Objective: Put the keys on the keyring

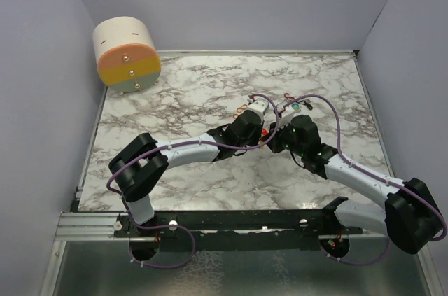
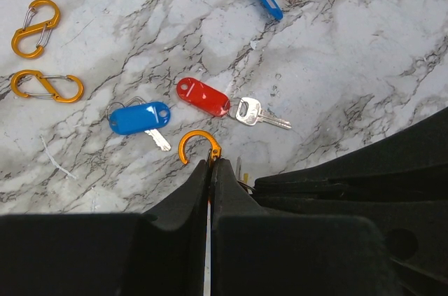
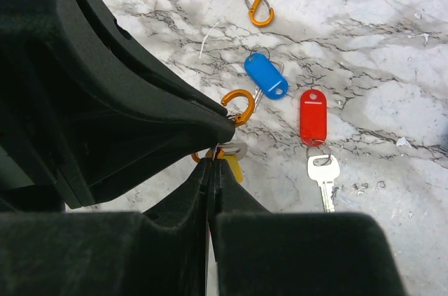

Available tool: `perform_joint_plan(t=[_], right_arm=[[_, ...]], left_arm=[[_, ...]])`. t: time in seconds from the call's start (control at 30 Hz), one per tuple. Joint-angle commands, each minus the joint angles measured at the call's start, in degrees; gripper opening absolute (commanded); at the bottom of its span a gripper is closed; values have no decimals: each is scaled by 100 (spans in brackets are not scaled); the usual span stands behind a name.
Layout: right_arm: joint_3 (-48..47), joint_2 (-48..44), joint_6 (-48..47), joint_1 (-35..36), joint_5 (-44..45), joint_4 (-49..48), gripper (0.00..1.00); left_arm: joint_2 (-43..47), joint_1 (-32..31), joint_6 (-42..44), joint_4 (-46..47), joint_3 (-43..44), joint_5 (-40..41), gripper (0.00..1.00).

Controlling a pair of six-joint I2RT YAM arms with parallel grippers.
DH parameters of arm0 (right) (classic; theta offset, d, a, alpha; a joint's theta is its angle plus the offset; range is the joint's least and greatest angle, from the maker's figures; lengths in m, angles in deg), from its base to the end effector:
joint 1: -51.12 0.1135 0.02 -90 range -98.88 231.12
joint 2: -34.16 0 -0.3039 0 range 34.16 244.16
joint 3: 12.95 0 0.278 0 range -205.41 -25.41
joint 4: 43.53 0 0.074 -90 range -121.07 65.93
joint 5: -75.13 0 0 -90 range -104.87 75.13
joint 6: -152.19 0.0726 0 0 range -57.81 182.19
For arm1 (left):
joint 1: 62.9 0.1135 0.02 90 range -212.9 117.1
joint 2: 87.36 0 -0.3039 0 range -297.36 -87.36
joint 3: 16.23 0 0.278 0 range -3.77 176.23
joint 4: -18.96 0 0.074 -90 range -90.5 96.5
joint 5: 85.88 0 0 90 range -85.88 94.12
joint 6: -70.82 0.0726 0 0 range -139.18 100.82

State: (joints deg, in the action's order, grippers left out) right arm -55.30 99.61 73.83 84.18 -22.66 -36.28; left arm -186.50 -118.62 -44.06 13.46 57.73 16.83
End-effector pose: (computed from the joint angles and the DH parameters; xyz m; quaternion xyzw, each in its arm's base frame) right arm 0.2254 0.1585 0.2071 -0.1940 0.8442 0.2432 0.4365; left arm 0.2635 -0.3582 0.2214 0.1768 0.8471 -0.2447 0.4373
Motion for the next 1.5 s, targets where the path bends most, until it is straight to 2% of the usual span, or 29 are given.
perform_joint_plan(t=[0.0,0.43,0.6,0.9,1.47], right_arm=[[53,-111,-65,77,-161,-198,1],[124,-184,-36,109,-120,-155,1],[132,-304,40,109,227,-85,1],[-22,-245,131,113,692,37,1],[-91,-221,152,113,740,4,1]], left_arm=[[46,13,28,151,170,149,0],[133,79,45,155,92,236,0],[215,104,75,108,56,243,0],[290,106,84,180,-48,-109,0],[280,103,90,251,-124,-304,0]])
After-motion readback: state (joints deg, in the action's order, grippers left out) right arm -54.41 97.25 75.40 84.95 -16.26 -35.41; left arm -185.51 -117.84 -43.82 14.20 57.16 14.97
